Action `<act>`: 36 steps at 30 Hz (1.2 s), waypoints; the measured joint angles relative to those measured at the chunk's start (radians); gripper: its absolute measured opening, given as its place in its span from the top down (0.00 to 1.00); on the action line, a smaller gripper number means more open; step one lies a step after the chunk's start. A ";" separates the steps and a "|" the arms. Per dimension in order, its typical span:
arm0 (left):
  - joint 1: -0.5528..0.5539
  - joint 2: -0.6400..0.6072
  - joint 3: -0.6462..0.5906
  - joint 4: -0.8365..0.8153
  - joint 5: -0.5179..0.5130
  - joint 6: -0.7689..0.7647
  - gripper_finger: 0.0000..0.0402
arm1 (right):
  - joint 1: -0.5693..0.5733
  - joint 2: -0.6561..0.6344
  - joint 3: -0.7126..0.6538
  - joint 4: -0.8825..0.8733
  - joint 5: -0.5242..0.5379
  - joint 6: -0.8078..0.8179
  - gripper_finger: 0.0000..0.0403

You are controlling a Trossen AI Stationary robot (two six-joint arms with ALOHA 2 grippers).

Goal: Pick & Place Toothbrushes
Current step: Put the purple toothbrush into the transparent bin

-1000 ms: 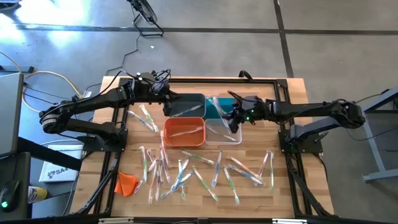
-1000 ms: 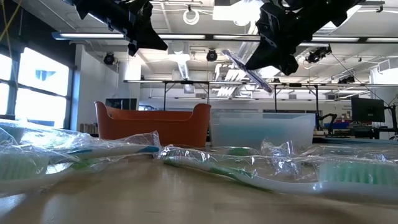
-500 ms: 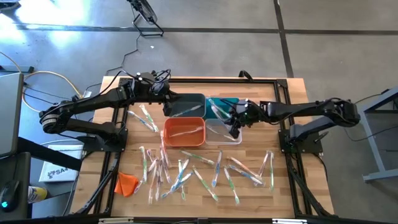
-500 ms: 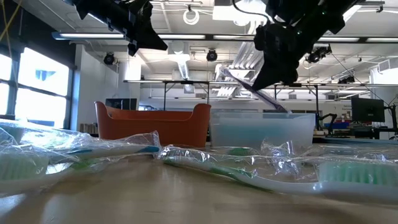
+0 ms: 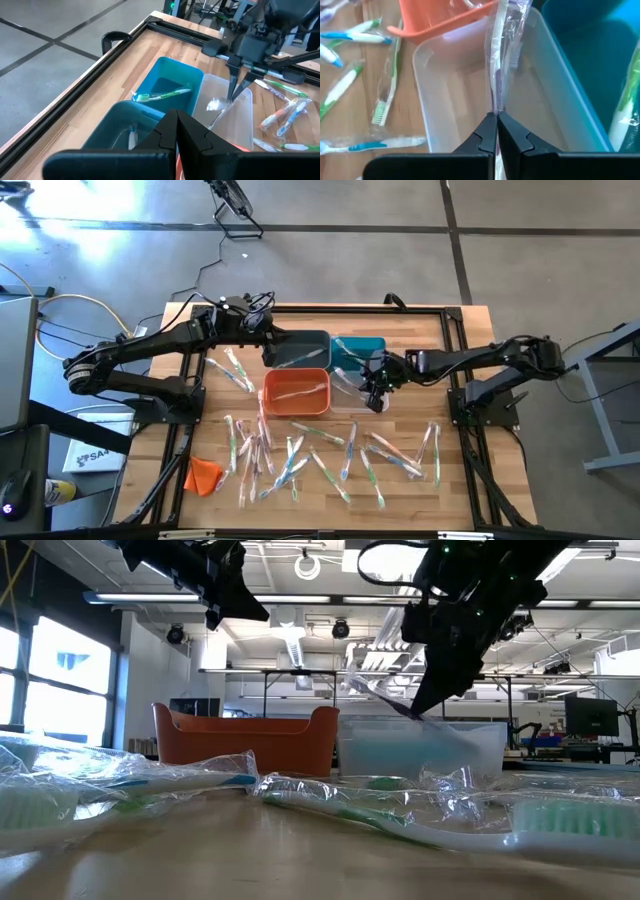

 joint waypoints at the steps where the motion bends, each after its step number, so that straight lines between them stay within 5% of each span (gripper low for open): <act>1: 0.000 0.000 0.000 0.000 0.000 0.002 1.00 | -0.001 0.006 0.000 0.000 -0.003 0.000 0.99; 36: 0.000 0.000 0.000 -0.031 -0.019 0.045 1.00 | -0.002 0.082 0.000 0.012 -0.026 -0.027 0.99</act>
